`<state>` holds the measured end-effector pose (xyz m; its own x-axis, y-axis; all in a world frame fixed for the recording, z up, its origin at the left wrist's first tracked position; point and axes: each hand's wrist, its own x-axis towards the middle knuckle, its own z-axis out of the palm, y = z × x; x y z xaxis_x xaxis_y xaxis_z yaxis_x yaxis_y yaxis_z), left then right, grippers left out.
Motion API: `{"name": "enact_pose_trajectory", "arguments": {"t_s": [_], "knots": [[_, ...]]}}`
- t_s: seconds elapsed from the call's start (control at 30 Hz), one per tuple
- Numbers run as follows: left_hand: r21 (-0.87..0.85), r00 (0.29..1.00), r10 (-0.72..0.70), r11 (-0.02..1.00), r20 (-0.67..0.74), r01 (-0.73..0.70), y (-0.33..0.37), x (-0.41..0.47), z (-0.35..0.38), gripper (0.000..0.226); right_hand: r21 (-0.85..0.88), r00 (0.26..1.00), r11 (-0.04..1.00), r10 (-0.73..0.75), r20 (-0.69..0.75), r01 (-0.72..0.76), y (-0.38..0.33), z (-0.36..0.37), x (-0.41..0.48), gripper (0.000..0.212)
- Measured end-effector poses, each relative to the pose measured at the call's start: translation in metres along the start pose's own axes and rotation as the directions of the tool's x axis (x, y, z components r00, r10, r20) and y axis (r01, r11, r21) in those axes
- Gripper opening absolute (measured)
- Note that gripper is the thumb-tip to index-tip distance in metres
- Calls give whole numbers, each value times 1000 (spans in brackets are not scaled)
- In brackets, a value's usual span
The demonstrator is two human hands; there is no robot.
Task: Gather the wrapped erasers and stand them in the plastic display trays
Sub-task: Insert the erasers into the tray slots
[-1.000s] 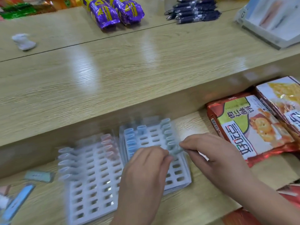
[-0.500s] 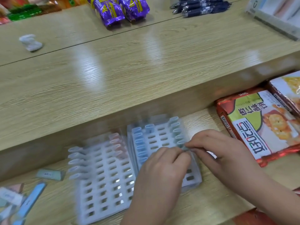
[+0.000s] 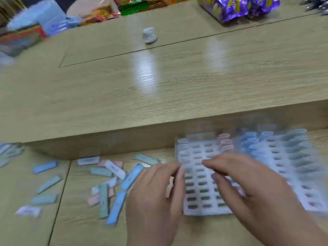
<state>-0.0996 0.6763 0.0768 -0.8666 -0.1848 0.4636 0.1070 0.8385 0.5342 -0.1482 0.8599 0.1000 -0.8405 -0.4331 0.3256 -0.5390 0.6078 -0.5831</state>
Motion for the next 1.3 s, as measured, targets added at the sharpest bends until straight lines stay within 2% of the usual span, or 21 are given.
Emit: {"name": "enact_pose_trajectory", "arguments": {"t_s": [0.1,0.17,0.23,0.33,0.4,0.5,0.57,0.67,0.73,0.8,0.9,0.97,1.03,1.13,1.2,1.3], "knots": [[162,962,-271,951,32,263,-67,-16,-37,22,-75,981,996,-26,194,41,-44,69,27,33],[293,913,-392,891,113,347,-101,-25,-46,23,-167,945,986,53,323,1,-64,101,47,45],[341,873,-455,860,176,380,-124,-30,-49,28,-338,925,941,141,353,-15,-78,124,68,45],[314,902,-375,901,216,299,-138,-27,-45,27,-543,861,836,331,386,-79,-78,142,84,58],[305,935,-279,930,217,207,-139,-23,-36,24,-629,856,774,371,360,-71,-75,149,83,59],[317,950,-213,939,227,134,-139,-15,-21,26,-655,854,751,393,340,-84,-74,156,79,38],[328,931,-252,931,264,159,-138,-9,-14,25,-646,862,754,402,310,-120,-73,157,79,23],[276,910,-310,932,276,234,-134,-1,-13,20,-576,883,796,394,256,-188,-72,151,76,15],[207,894,-363,926,263,316,-129,5,-19,14,-409,909,882,349,229,-236,-71,137,71,5],[130,879,-403,915,254,382,-124,10,-24,12,-236,924,922,347,159,-305,-71,113,66,5],[-50,894,-392,910,218,411,-105,20,-37,15,66,887,887,450,101,-457,-63,70,51,5],[-156,916,-345,912,206,379,-84,27,-43,19,210,865,840,499,60,-500,-50,40,39,9],[-251,929,-308,901,206,354,-58,33,-45,20,253,867,839,498,-5,-481,-32,8,26,19],[-376,956,-224,883,192,282,-19,38,-39,15,266,861,855,491,-136,-445,-6,-39,5,18],[-401,969,-158,889,188,223,6,39,-30,11,214,861,875,473,-189,-434,13,-67,-9,20],[-445,971,-140,870,192,213,39,36,-11,17,147,866,891,452,-215,-429,38,-94,-31,25]]}}
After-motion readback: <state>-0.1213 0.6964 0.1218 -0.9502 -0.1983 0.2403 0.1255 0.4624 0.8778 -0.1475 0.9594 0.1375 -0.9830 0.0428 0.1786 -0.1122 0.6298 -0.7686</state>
